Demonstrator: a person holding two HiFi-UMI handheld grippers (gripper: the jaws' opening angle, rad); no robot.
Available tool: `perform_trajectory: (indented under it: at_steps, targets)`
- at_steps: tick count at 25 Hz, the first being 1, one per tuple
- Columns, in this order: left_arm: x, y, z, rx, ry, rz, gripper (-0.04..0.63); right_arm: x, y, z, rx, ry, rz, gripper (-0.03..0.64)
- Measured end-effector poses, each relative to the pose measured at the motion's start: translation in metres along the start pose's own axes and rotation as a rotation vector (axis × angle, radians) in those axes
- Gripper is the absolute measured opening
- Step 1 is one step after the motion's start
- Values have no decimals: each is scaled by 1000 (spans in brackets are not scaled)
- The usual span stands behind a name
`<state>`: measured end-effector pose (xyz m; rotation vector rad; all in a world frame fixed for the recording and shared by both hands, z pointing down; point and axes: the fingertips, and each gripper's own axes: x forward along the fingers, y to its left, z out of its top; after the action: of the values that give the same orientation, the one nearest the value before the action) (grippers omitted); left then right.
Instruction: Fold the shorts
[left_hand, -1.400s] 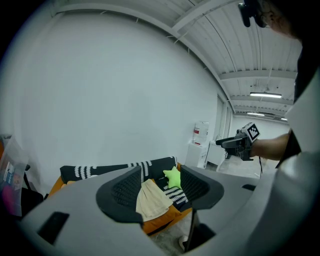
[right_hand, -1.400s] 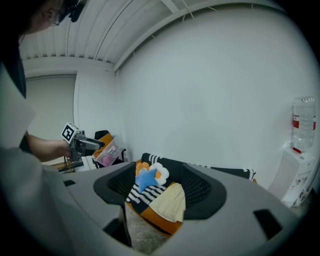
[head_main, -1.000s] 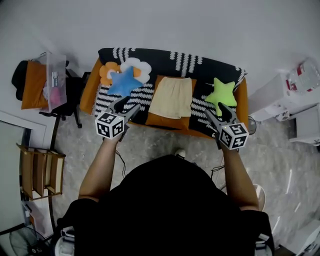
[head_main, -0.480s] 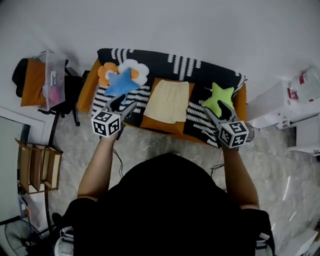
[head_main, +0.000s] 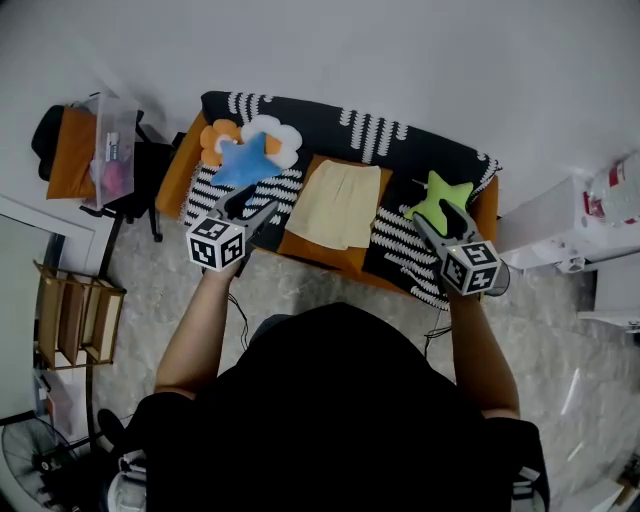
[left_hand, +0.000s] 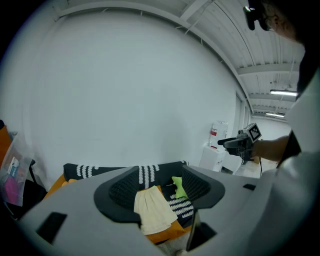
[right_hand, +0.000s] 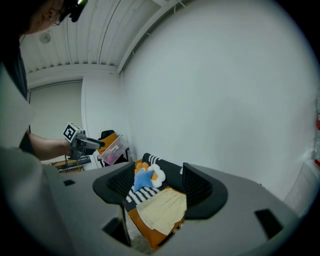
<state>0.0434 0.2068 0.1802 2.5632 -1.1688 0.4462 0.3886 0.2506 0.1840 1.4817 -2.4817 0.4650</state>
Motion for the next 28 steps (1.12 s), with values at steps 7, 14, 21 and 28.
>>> perform_trajectory:
  at_steps: [7,14,21,28]
  targets:
    - [11,-7,1,4,18,6,281,3,-17,4,15,-15,7,311]
    - [27,-6,0,-8,30,-10,282,7,-31,6,22,-11,-2,314]
    - [55,7,2,-18,23,-30,282,17,-48,10,20,-6,-31,316]
    - [101,28,9,-35,26,-54,282,43,-81,15,19,20,-59,318]
